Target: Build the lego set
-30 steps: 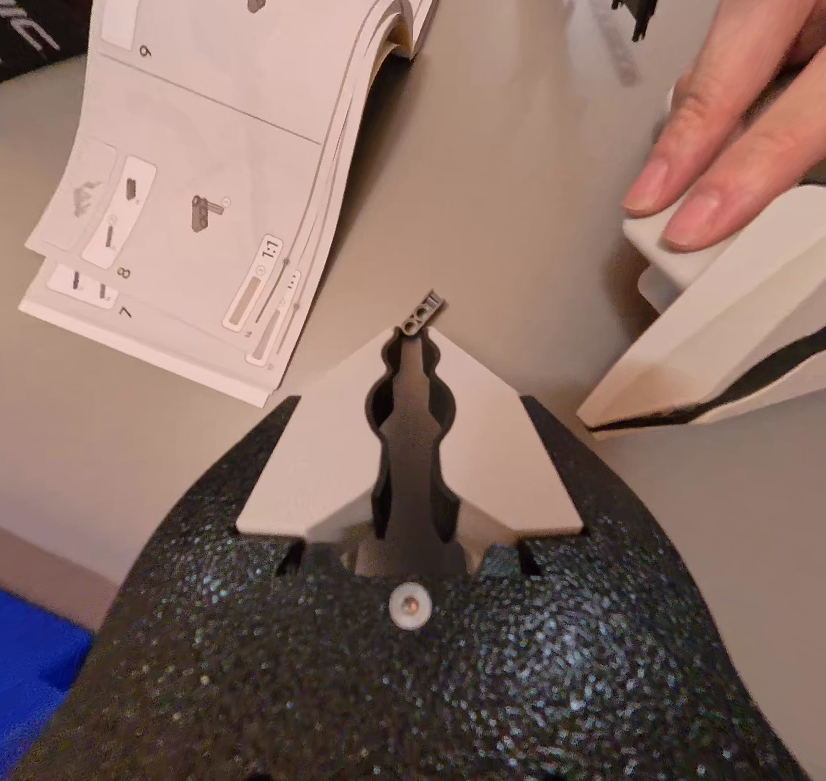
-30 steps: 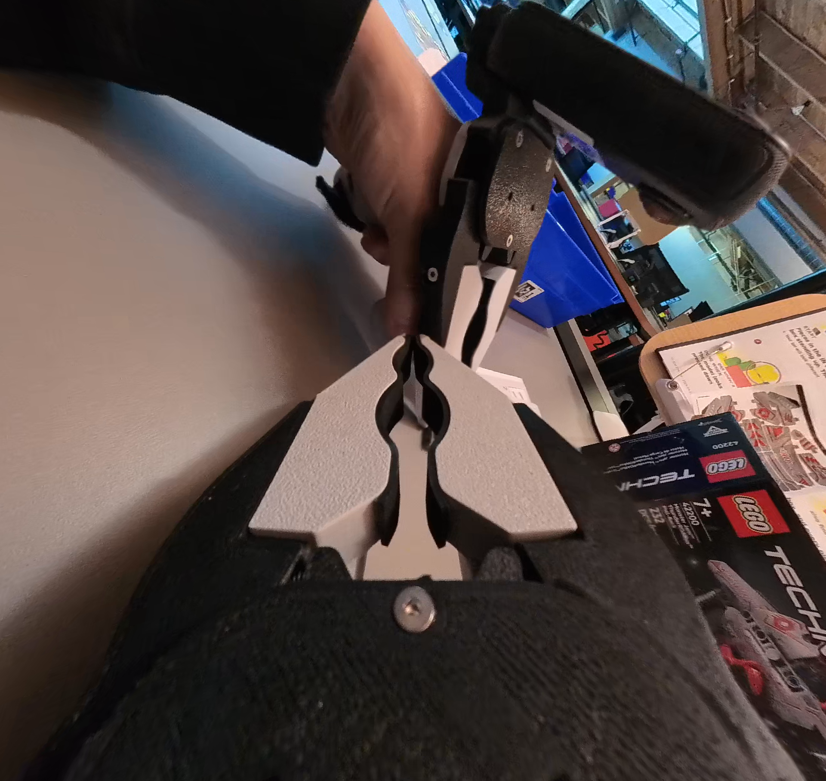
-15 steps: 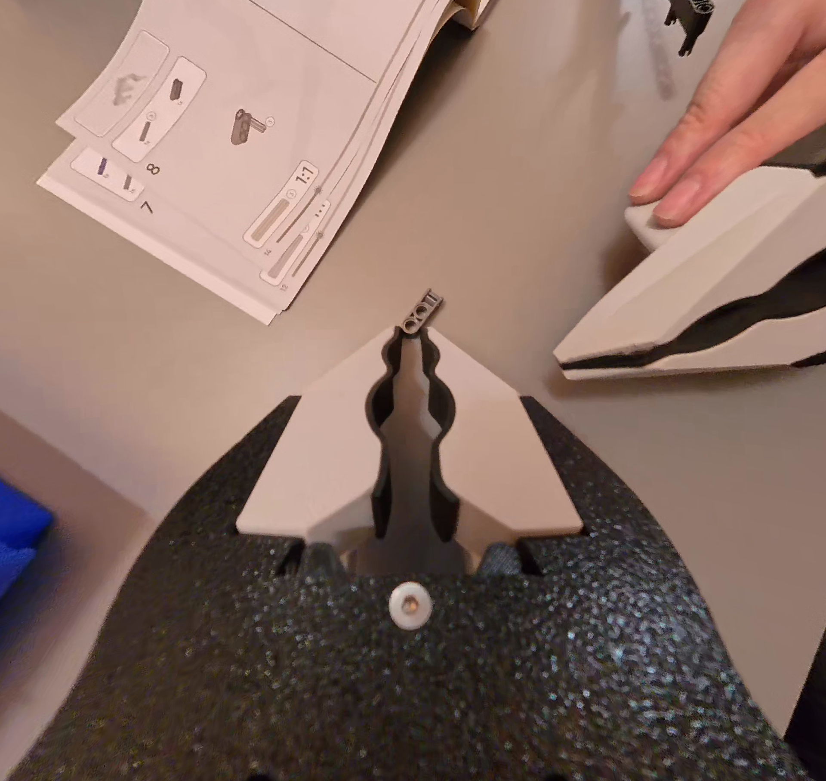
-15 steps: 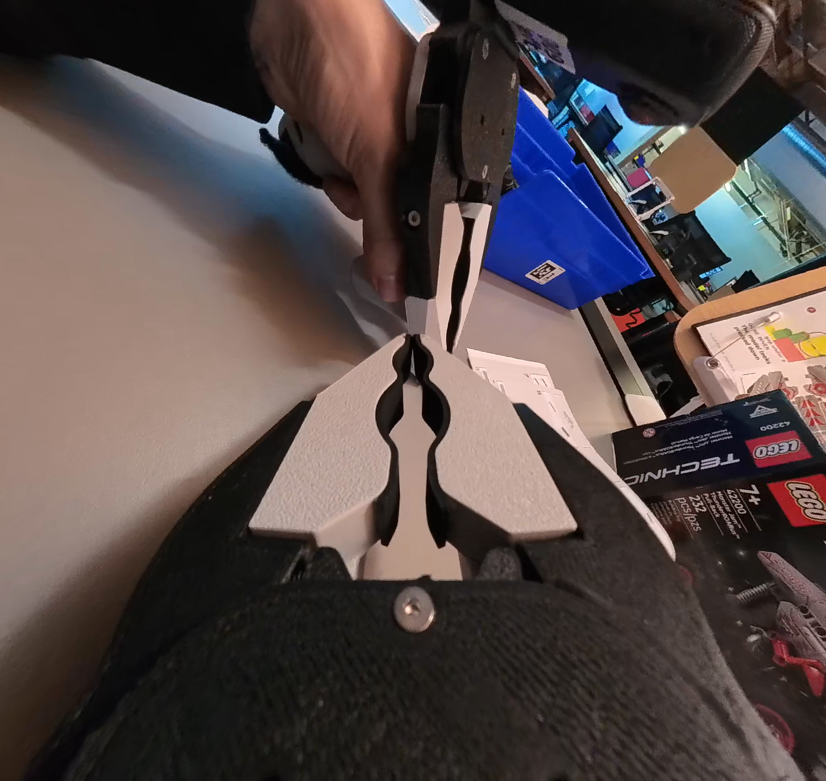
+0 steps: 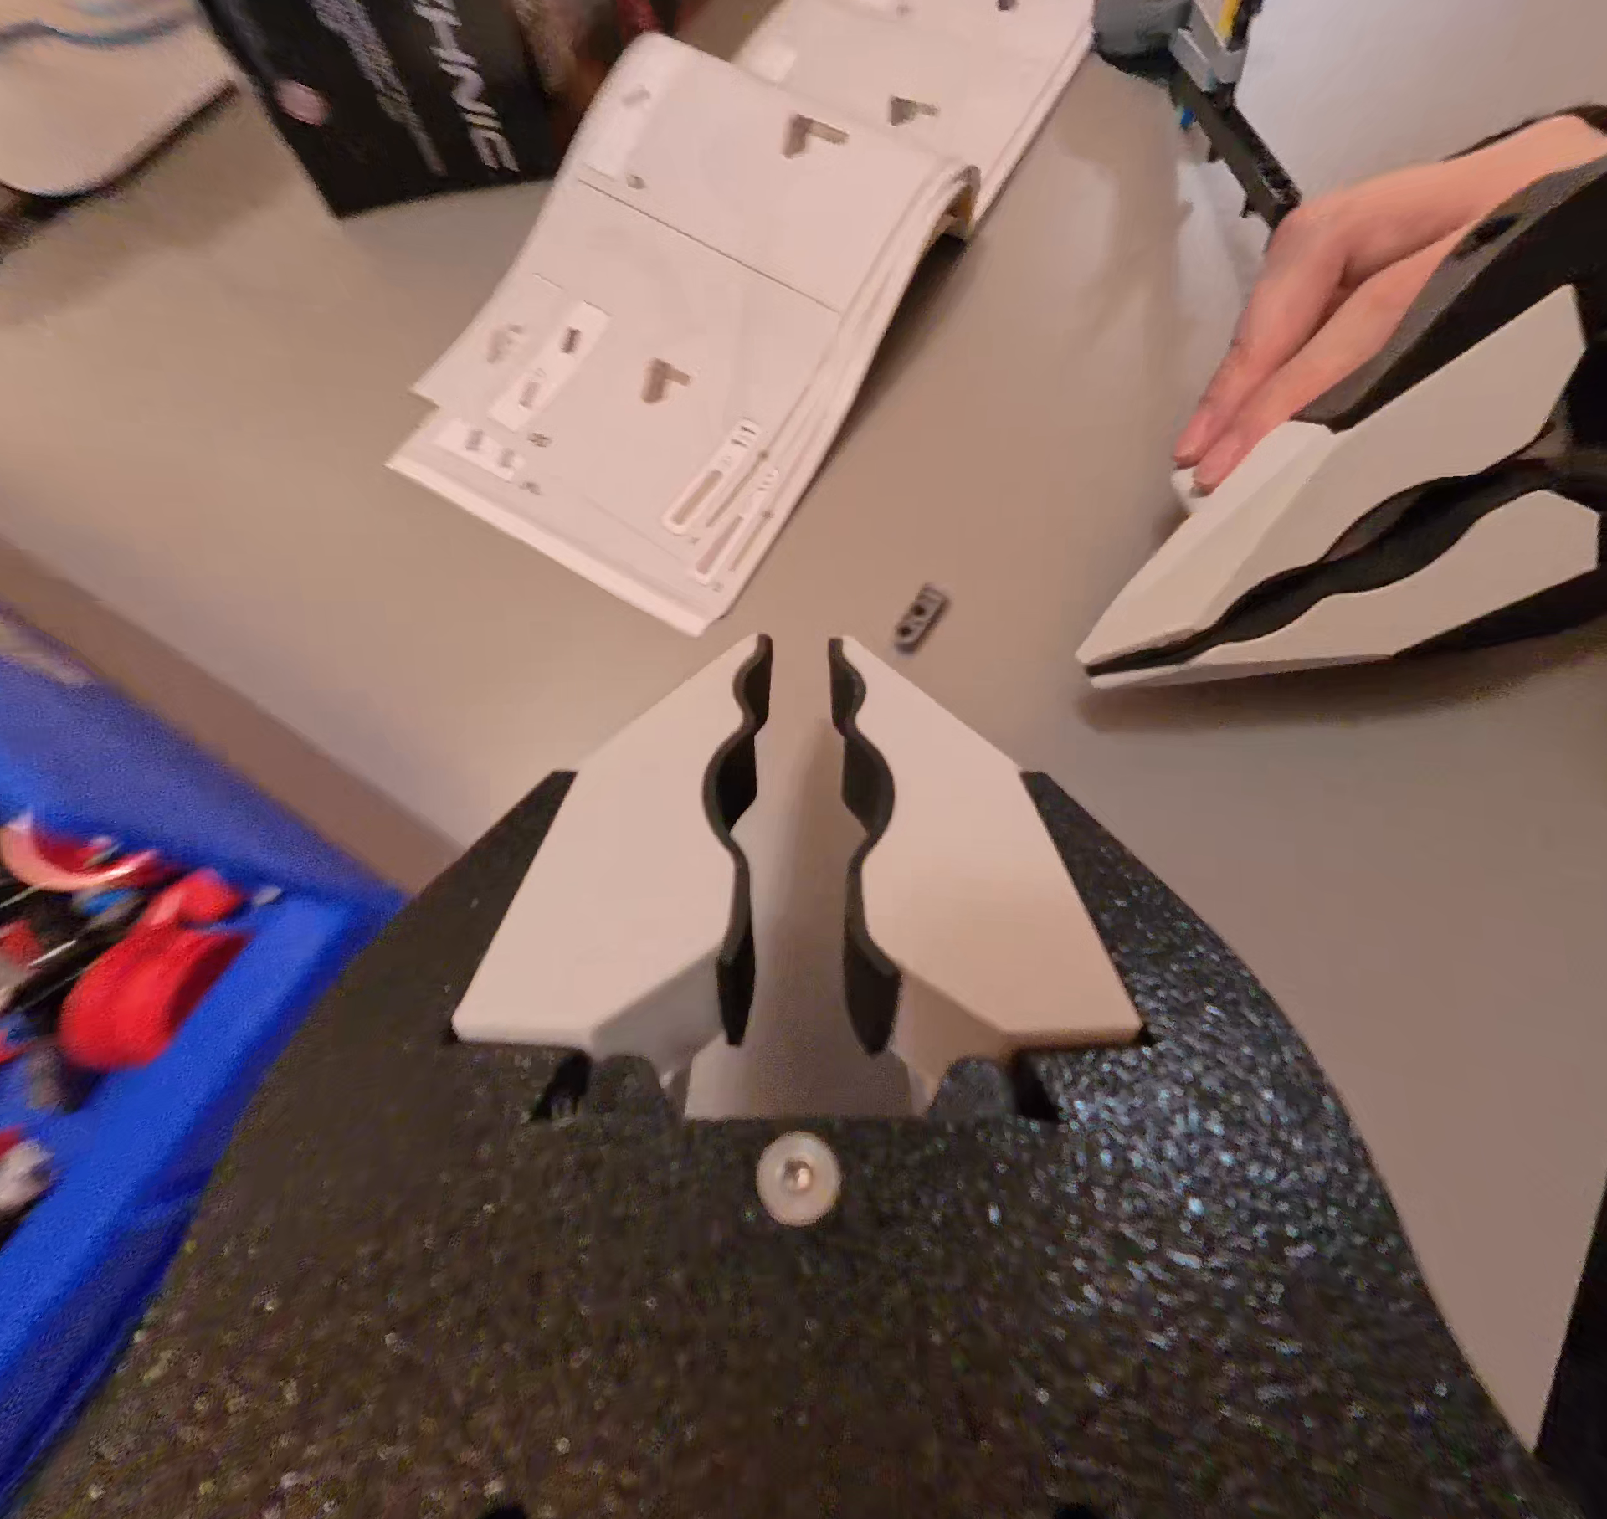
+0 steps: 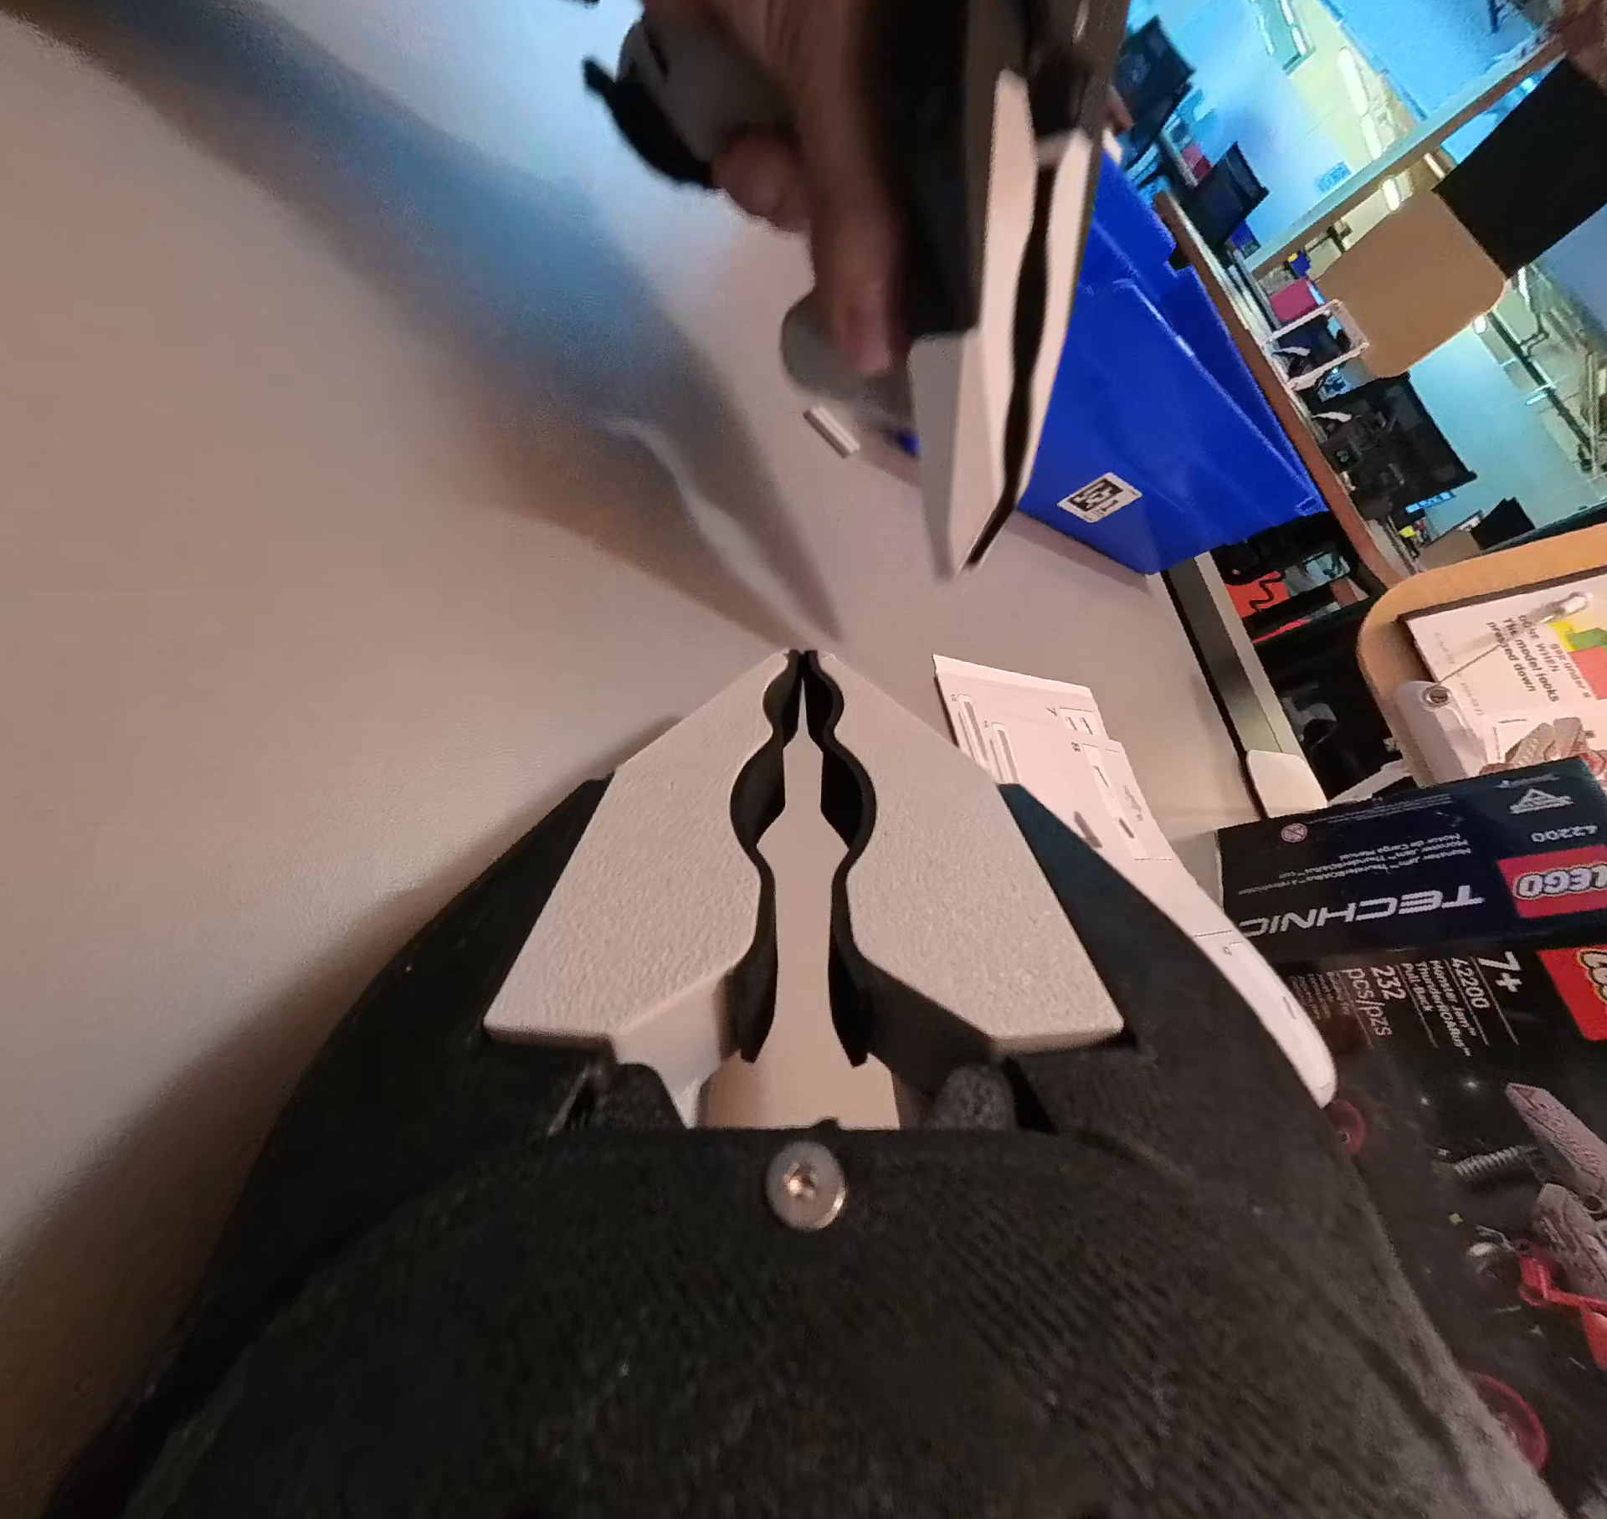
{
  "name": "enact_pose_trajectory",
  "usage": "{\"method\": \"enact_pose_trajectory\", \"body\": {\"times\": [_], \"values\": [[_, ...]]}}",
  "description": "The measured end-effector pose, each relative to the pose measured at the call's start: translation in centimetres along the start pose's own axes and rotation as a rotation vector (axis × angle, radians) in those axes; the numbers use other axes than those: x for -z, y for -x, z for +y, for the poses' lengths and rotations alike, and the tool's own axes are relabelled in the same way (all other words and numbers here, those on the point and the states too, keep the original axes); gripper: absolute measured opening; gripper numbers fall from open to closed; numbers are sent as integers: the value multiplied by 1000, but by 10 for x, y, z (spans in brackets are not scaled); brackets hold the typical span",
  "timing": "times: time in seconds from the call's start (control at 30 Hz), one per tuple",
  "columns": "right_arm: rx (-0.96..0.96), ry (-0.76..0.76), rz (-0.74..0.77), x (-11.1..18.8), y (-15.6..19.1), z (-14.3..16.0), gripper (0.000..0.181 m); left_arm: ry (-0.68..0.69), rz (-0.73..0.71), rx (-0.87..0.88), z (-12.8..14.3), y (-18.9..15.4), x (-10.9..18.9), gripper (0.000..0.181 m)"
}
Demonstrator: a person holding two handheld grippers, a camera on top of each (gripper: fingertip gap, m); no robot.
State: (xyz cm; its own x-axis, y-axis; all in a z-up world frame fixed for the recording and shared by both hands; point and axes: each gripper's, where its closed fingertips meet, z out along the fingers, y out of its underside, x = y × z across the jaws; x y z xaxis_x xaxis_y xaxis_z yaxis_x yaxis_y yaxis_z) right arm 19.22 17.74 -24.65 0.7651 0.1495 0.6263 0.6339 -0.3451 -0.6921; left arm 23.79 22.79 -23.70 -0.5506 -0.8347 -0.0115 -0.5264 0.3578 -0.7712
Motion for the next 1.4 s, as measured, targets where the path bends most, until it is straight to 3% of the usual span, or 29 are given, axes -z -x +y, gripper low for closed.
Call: {"method": "enact_pose_trajectory", "body": {"times": [0.1, 0.17, 0.23, 0.33, 0.43, 0.53, 0.6, 0.7, 0.83, 0.97, 1.07, 1.1, 1.23, 1.4], "values": [[-3, 27, -15, -3, 2, 4, 0, 2, -128, 7, 3, 35, 33, 9], [-6, 52, -26, -5, 2, 7, 0, 51, -231, 65, 19, 64, 58, 8], [3, 69, -36, -7, 4, 9, 0, 111, -241, 111, 40, 76, 73, 8], [26, 89, -49, -10, 7, 12, 0, 186, -171, 157, 67, 68, 72, 13], [41, 105, -56, -12, 9, 15, 0, 196, -139, 172, 76, 53, 52, 13], [44, 112, -55, -13, 9, 16, 0, 244, -181, 162, 86, 51, 39, 15], [46, 110, -48, -13, 8, 15, 0, 228, -214, 169, 82, 49, 36, 9], [46, 99, -43, -13, 7, 14, 0, 110, -110, 134, 53, 16, 21, 6], [23, 63, -48, -10, 7, 8, 0, 98, -54, 49, 34, -6, -1, 15], [1, 22, -40, -5, 7, 0, 0, 116, 95, -36, 20, -31, -28, 27], [-6, 2, -25, -2, 4, -2, 0, 126, 125, -76, 19, -36, -46, 17], [-12, -6, -21, -1, 3, -3, 0, 123, 128, -76, 18, -37, -49, 5], [-46, -33, 4, 1, -4, -5, 0, 109, 41, -143, 20, -32, -43, 5], [-249, -92, -33, 7, -13, -15, 6, -64, -164, -322, 8, -19, -13, 6]]}}
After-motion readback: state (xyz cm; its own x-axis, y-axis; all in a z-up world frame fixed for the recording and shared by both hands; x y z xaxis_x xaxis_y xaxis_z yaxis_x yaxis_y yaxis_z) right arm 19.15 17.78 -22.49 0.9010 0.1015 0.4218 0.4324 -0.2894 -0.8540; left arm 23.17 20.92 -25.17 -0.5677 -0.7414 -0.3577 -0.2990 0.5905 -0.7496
